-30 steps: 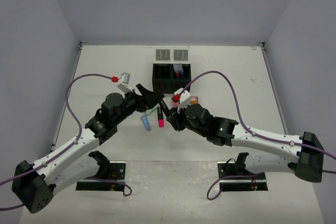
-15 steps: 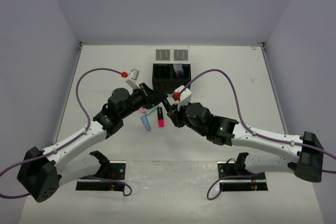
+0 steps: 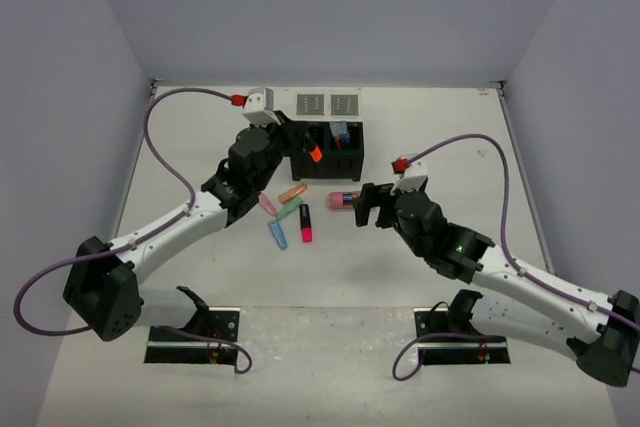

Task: Sort the stationery into containers
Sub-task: Place the pen in the storage box.

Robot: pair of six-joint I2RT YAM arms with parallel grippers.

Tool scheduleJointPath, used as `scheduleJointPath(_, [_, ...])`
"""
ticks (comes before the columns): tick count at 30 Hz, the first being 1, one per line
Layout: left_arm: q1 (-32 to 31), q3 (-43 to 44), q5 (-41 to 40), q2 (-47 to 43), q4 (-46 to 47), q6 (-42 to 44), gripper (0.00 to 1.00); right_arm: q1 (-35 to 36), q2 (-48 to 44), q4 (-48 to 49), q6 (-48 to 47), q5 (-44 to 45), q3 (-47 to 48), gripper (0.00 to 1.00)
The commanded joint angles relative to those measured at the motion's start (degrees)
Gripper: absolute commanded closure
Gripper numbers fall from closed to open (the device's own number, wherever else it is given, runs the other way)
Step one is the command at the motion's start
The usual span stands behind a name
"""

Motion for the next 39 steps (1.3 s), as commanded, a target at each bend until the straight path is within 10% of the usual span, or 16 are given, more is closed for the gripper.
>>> scheduleJointPath(1, [0.3,4.2,-12.8,5.9,9.5,11.8,1.00,-1.7,-6.6,-4.4,4.4,2.0,-1.8,0.01])
scheduleJointPath(13, [1.7,11.7,-12.7,22.8,13.3,15.7,0.98,-1.6,-5.3,-5.8,2.2,-4.6,-1.8,0.01])
scheduleJointPath(21, [1.9,11.6,-12.3,24.6,10.1,12.8,0.29,-1.6,0.7,-1.6,2.0,-10.0,-1.7,0.01])
scheduleJointPath(39, [1.7,1.2,-10.5,-22.1,-30.8,-3.7,0.00,1.6,44.9,-13.4,12.1,-14.9,28.5,0.38])
